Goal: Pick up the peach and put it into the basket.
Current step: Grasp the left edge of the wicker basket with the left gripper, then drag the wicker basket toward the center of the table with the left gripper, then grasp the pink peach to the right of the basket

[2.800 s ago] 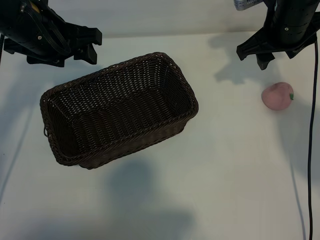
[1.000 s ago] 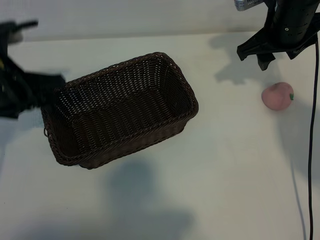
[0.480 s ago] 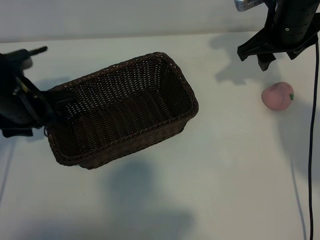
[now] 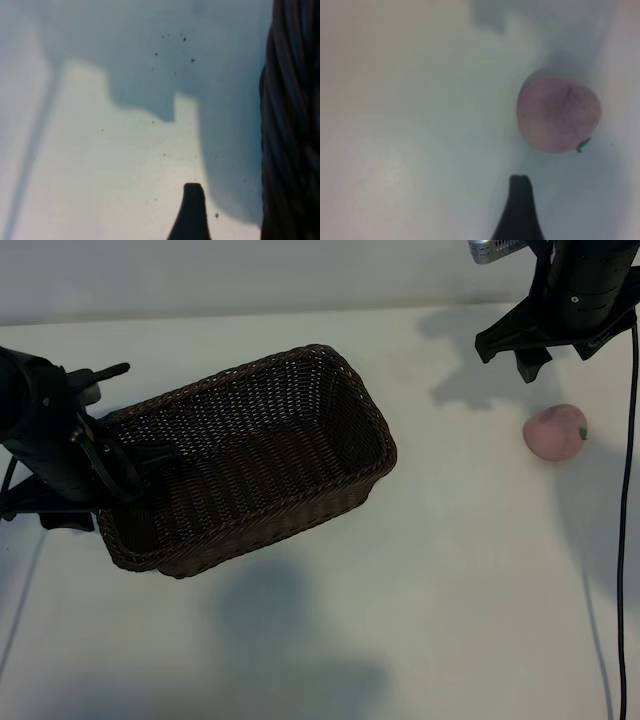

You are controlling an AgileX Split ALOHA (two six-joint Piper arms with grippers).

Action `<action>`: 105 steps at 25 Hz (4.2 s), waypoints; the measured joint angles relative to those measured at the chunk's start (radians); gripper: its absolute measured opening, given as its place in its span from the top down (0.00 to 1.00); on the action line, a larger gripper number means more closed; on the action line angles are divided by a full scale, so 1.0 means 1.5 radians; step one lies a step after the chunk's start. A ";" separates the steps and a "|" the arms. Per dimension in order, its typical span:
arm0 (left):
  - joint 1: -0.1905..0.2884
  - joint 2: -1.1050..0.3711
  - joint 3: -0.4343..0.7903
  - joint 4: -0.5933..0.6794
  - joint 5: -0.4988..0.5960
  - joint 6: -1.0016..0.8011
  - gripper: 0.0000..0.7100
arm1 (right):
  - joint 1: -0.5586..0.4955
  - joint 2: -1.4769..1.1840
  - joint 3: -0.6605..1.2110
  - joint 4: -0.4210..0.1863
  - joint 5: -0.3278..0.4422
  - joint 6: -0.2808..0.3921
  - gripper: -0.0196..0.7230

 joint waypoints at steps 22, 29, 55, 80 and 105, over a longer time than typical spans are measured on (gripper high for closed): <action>0.000 0.031 0.007 -0.058 -0.036 0.015 0.84 | 0.000 0.000 0.000 0.000 0.015 0.000 0.22; 0.000 0.031 0.007 -0.070 -0.036 0.026 0.84 | 0.000 0.000 0.000 0.000 0.020 0.000 0.22; 0.000 -0.037 -0.097 -0.274 0.007 0.345 0.87 | 0.000 0.000 0.000 0.000 0.020 0.000 0.22; 0.000 0.201 -0.280 -0.272 0.046 0.361 0.87 | 0.000 0.000 0.000 0.017 0.018 0.000 0.22; 0.000 -0.004 -0.285 -0.168 0.128 0.311 0.12 | 0.000 0.000 0.000 0.041 0.009 0.000 0.22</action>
